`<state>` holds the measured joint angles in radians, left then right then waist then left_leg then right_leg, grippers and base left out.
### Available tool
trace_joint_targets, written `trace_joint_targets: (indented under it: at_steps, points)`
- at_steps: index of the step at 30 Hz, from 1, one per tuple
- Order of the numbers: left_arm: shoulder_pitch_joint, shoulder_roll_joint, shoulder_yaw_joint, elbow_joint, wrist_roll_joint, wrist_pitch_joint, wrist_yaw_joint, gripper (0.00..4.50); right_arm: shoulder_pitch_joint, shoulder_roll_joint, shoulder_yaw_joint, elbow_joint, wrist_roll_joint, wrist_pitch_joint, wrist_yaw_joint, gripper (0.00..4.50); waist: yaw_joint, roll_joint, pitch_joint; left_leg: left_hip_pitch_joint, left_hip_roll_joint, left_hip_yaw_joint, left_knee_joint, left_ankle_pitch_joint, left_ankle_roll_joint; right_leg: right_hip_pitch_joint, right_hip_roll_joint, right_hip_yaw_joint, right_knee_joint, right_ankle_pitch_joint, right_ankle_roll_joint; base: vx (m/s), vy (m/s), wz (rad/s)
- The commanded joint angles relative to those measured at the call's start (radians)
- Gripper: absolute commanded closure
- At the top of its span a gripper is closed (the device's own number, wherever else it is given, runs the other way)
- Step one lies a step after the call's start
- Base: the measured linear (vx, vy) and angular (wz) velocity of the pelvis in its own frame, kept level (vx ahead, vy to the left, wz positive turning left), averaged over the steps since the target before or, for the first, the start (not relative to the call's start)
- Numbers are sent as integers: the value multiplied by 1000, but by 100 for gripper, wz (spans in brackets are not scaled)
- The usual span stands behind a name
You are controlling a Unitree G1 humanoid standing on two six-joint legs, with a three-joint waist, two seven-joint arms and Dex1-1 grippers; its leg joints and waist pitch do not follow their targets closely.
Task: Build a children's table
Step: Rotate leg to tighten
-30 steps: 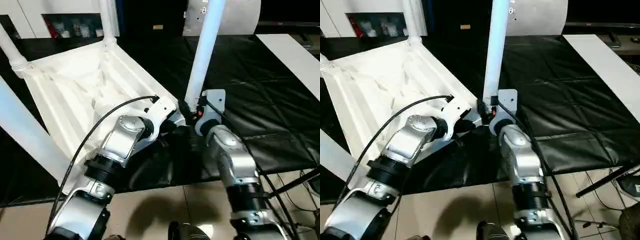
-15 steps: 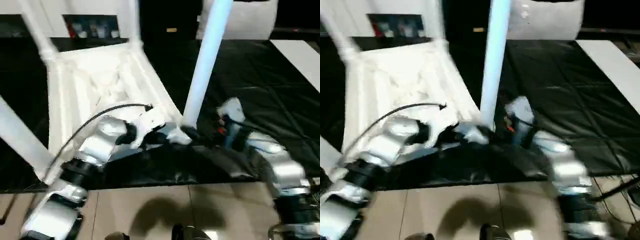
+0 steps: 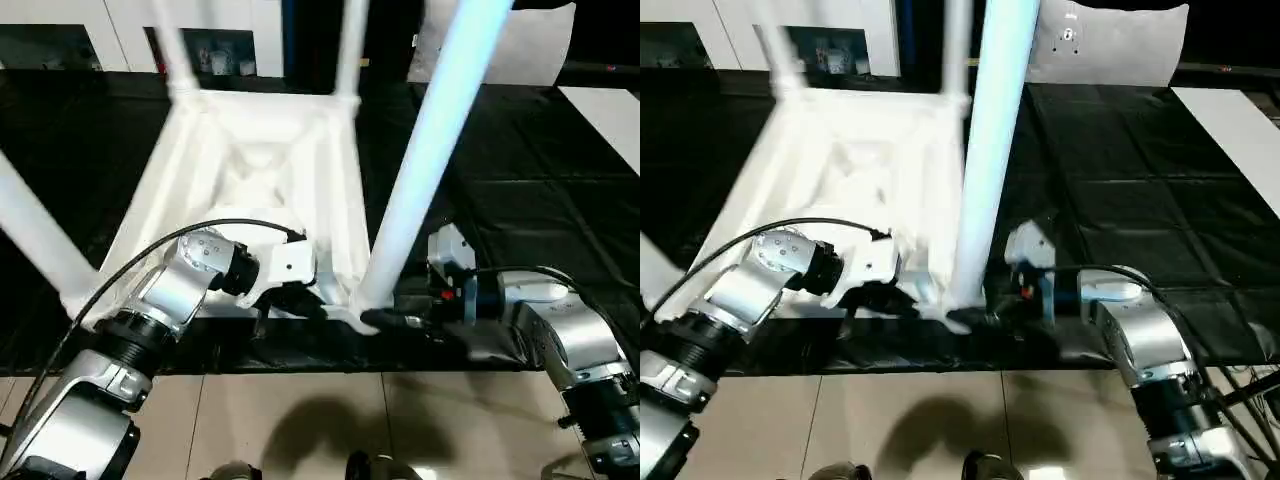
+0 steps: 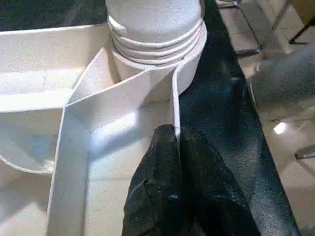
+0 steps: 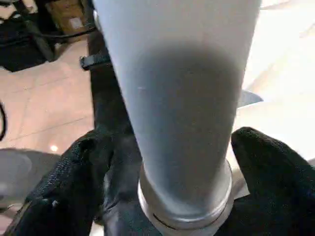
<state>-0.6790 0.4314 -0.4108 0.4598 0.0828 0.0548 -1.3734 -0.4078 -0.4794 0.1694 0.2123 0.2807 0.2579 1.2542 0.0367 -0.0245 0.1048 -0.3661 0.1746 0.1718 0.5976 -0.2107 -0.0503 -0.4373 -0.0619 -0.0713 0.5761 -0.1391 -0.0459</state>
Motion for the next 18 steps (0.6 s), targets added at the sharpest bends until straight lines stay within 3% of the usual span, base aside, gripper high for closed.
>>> trace_joint_targets:
  at_steps: [1,3,18]
  points:
    - [-10,-2,-64,17,26,-37,-53,450,-25,-11,14,15,3,-21,34,66,-7,-10,-70,5,53,-8,-65,-48,138,76,-80,53,-52,-227,-217,0,0,0]
    - [-14,1,-65,24,28,-45,-55,450,-30,-14,19,23,1,-26,44,102,-9,-12,-68,5,51,-7,-65,-54,137,75,-80,53,-55,-253,-208,0,0,0]
    - [-30,0,-63,67,33,-87,-59,450,-51,-5,47,80,-14,-56,94,224,-4,-14,-73,5,52,-6,-63,-36,138,76,-79,52,-51,-240,-209,0,0,0]
